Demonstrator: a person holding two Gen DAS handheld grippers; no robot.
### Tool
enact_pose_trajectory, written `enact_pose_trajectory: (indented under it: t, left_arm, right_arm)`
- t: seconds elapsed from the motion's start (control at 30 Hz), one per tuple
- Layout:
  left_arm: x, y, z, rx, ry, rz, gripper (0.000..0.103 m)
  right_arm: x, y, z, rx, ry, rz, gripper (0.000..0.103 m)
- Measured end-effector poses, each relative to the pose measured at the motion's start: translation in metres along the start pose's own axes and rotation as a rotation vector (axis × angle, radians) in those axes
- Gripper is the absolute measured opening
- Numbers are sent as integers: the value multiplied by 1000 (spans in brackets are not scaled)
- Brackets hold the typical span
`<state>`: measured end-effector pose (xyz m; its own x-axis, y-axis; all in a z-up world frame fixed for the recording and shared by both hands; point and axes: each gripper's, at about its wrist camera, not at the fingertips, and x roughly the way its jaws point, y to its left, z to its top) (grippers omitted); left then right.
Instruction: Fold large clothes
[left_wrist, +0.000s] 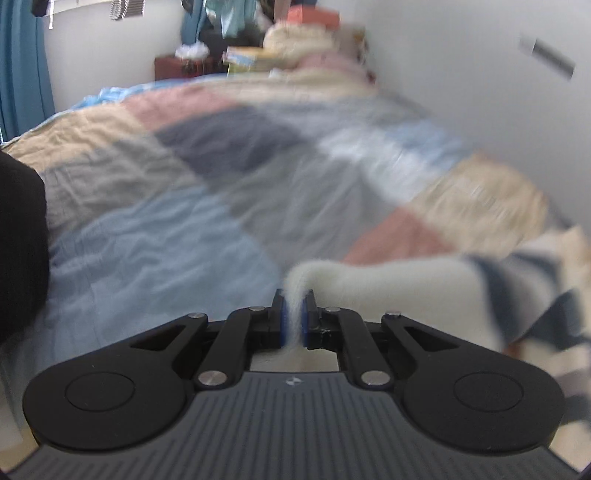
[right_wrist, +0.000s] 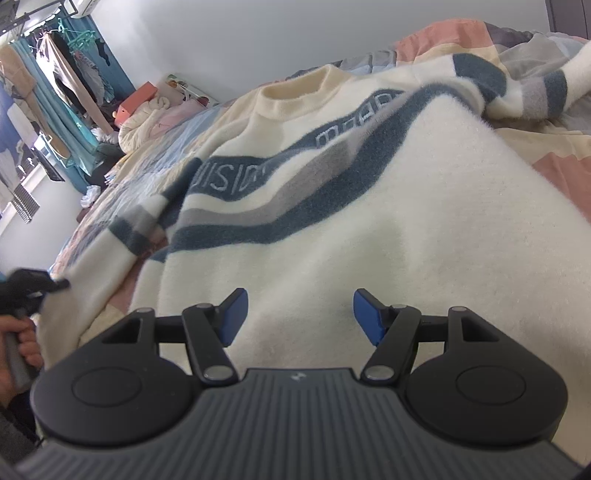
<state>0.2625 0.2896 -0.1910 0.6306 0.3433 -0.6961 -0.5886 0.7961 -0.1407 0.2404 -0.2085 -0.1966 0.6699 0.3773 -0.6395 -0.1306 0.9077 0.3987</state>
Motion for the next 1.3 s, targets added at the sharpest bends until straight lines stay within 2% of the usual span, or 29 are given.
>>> enact_pose_trajectory:
  t: [0.07,0.17,0.27,0.3,0.33,0.43,0.53,0.63,0.73,0.8,0.9,1.0,1.1,1.17,1.23,1.3]
  left_arm:
    - [12,1,-4,46,26,2,11]
    - [14,-1,-8,60,38,-2,15]
    - [7,-2,-8,70,33,14,30]
    - [3,-2,-7,75,28,8,42]
    - [-4,-4,-7,83,16,1,48]
    - [-38,-7,-9,109,-51,-55,49]
    - [-69,-6,-21,123,-67,-143,49]
    - [-77,-18,-36,166,-5,-168,49]
    - [-72,-44,-50,309,64,-184,49]
    - [-66,-57,-58,399,83,-164,49]
    - [-51,-60,-65,449,116,-106,49]
    - [-41,-58,-71,525,103,-49,50]
    - [-35,-57,-77,645,97,-32,51]
    - [-39,-53,-73,686,86,-22,45]
    - [-40,-45,-66,705,84,-21,20]
    - [-42,-34,-55,741,57,3,16]
  right_arm:
    - [2,1,0,-2,6,-1,66]
    - [6,2,-1,-17,11,-8,67]
    - [6,2,0,-22,11,-8,67]
    - [6,2,0,-24,9,-9,67]
    - [5,2,0,-25,8,-9,67]
    - [2,1,-2,-26,6,-8,67]
    - [0,-1,-4,-6,14,-3,67]
    - [-3,-1,-3,8,8,6,67]
    - [-7,3,-3,-9,-12,3,67]
    - [-9,5,-5,-21,-18,-11,67]
    - [-9,2,-7,-12,-12,-27,67]
    - [-7,-2,-6,-3,-9,-46,67]
    - [-5,-2,-5,6,-6,-37,67]
    - [-5,1,-4,-9,-10,-35,67]
    - [-5,3,-4,-14,-10,-29,67]
    - [-3,3,-4,-18,-6,-27,67]
